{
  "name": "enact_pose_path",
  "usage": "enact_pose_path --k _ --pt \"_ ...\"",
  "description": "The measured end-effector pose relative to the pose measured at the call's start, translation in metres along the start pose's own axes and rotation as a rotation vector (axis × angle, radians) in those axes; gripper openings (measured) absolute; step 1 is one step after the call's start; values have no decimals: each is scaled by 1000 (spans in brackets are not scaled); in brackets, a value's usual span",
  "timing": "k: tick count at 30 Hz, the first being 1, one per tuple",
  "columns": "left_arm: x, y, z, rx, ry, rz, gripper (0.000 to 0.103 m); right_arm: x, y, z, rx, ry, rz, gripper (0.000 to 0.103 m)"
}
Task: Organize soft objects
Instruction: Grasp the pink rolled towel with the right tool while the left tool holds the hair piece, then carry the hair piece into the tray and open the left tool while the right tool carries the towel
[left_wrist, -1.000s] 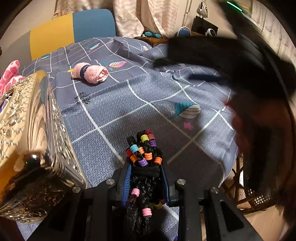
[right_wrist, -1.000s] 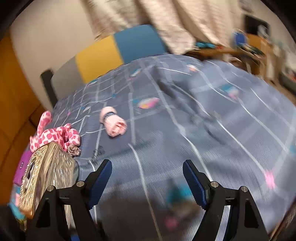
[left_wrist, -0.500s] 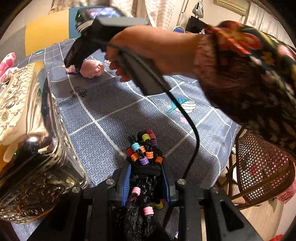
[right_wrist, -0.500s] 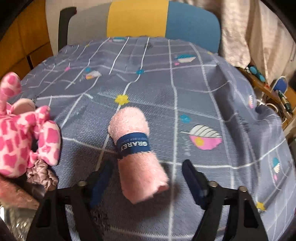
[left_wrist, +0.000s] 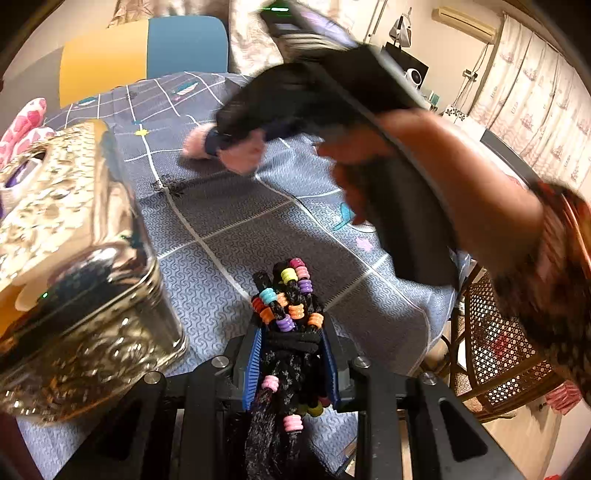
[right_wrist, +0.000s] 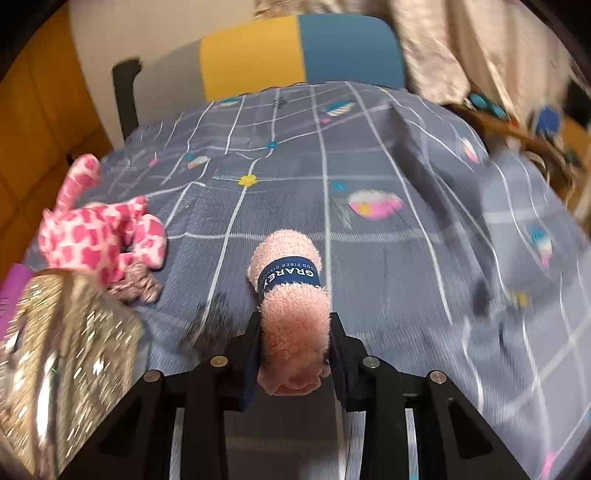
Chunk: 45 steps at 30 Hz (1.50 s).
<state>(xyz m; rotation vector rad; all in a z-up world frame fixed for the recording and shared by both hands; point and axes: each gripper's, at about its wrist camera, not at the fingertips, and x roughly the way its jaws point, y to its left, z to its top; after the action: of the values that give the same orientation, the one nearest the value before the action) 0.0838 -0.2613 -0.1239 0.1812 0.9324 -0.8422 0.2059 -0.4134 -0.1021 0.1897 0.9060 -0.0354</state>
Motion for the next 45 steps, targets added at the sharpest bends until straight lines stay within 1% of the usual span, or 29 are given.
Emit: enact_pose_path --k 1,4,6,9,14,17,19,20,21,22,24,26,29,30,31,33,34,37,40,44,45 --pt "-2 0 -1 0 -1 0 28 -9 -4 -9 33 -6 10 33" --pt "-13 -2 -7 6 -14 -6 28 -26 -6 -36 77 -21 26 33" --pt "-22 -1 -10 9 -26 -12 28 -36 -5 -55 89 -30 17 33" --pt "-38 0 -13 16 -46 -12 28 -44 -4 -75 111 -38 9 33" --pt "-64 10 -12 -13 -96 -23 27 -51 -2 -98 161 -53 2 33" --pt "-88 23 -16 -44 -137 -22 27 -48 1 -108 151 -44 -17 34" --pt "-104 34 -19 -81 -158 -18 27 -48 3 -109 127 -43 -27 39" --pt "-112 39 -19 -100 -168 -16 27 -48 4 -107 116 -37 -35 39" --pt "-120 46 -21 -124 -182 -7 27 -48 5 -104 110 -34 -32 46" --pt "-127 55 -22 -150 -195 2 27 -49 5 -101 106 -34 -29 58" --pt "-141 71 -23 -204 -219 12 27 -49 9 -93 85 -44 -49 69" --pt "-157 88 -26 -259 -246 35 27 -46 16 -85 38 -44 -80 69" --pt "-175 111 -30 -324 -276 49 27 -33 24 -74 -21 -4 -128 69" --pt "-182 120 -32 -341 -285 61 27 -26 26 -72 -32 23 -144 66" --pt "-190 129 -35 -356 -294 77 27 -23 27 -71 -36 34 -150 55" --pt "-202 144 -41 -385 -309 114 27 -16 30 -70 -51 58 -166 47" --pt "-207 153 -44 -403 -311 130 27 -13 31 -70 -58 64 -177 45" --pt "-225 181 -54 -453 -316 185 27 -5 29 -72 -59 79 -200 43" --pt "-238 205 -64 -481 -313 253 27 -3 22 -73 -23 75 -186 43" --pt "-240 238 -73 -493 -294 333 27 -3 23 -72 -17 78 -191 41" --pt "-238 244 -76 -495 -280 338 28 -3 24 -71 -18 78 -195 40"
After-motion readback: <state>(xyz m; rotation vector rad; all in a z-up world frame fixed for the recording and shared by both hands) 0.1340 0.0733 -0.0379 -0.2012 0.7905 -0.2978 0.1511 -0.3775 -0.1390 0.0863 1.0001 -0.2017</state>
